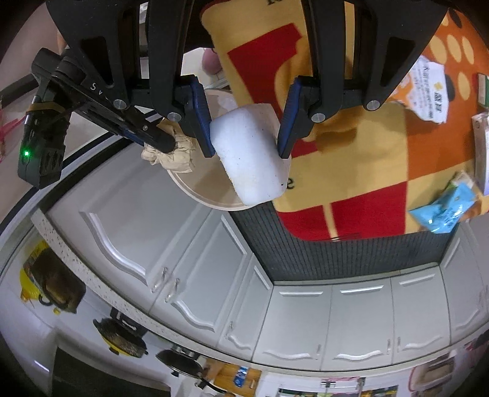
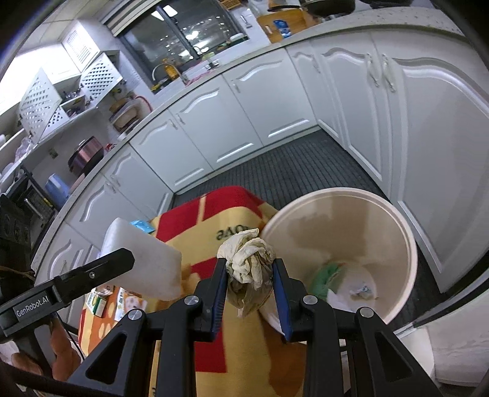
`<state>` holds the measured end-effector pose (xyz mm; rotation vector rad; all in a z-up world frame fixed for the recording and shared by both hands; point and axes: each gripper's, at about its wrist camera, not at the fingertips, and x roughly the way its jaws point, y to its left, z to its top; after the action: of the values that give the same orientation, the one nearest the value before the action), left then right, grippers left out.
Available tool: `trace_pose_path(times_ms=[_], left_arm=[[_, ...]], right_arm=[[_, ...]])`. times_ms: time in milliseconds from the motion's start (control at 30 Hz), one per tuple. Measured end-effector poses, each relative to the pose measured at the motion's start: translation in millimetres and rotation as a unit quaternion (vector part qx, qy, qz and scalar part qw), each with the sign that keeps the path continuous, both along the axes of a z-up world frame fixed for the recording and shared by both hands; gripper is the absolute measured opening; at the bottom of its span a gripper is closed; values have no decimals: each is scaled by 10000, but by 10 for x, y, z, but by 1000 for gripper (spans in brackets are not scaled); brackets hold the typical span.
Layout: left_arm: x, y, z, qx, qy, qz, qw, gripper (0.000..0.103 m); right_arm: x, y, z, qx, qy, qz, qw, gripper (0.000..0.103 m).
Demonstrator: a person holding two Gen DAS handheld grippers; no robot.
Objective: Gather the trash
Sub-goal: 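Carry foam block and tissue over the bucket and open both tools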
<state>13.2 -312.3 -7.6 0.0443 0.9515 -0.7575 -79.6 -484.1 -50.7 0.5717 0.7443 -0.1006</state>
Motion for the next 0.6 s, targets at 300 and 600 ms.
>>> trace_pose_path(times_ms=[300,600], left_arm=[[-7,-352,-177,118,-14,-218,9997,39],[54,-533,-407,100,121,-329,9993,39]], right_arm=[[-91,-269,-141,64,126,-234,9996,28],[-85,-383,-277,92,288,-379,9988,28]])
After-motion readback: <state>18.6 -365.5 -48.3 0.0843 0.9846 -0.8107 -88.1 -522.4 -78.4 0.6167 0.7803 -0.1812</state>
